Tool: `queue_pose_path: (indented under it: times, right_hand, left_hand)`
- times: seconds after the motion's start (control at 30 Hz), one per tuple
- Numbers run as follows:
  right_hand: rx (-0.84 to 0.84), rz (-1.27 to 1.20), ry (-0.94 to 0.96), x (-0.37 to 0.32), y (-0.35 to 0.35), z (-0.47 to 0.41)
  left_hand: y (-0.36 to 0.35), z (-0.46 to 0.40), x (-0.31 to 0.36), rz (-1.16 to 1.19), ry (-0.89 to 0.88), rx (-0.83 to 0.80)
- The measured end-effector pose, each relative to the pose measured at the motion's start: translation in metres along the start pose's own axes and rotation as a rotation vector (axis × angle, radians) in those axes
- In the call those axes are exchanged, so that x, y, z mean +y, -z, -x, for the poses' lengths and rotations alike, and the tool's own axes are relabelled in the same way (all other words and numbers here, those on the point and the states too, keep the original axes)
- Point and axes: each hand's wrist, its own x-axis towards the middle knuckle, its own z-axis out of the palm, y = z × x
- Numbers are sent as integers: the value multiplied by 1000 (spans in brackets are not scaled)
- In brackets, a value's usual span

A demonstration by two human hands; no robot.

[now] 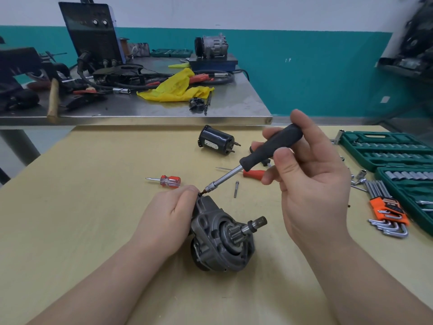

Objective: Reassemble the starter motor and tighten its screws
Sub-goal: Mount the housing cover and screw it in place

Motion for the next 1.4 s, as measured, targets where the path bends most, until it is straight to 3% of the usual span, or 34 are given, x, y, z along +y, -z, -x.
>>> queue_pose_path:
  times: [0.2, 0.43, 0.73, 0.93, 1.23, 1.4]
  right_hand:
    - [155, 75, 20, 5, -3, -2]
    - [52, -18, -46, 7, 4, 1]
    - [185, 63, -4, 8, 0, -1]
    - [64, -8, -57, 9, 6, 3]
    - [190, 56, -16, 9, 1, -1]
    - [60, -29, -80, 10, 5, 3]
  left_hand:
    - [-1, 1, 0, -20, -42, 11]
    - [0, 0, -2, -10, -7, 13]
    - [0, 1, -1, -26, -37, 4]
    - [0, 1, -1, -13, -23, 5]
    - [0, 1, 1, -20, -30, 5]
    - [0, 2, 1, 0, -17, 8]
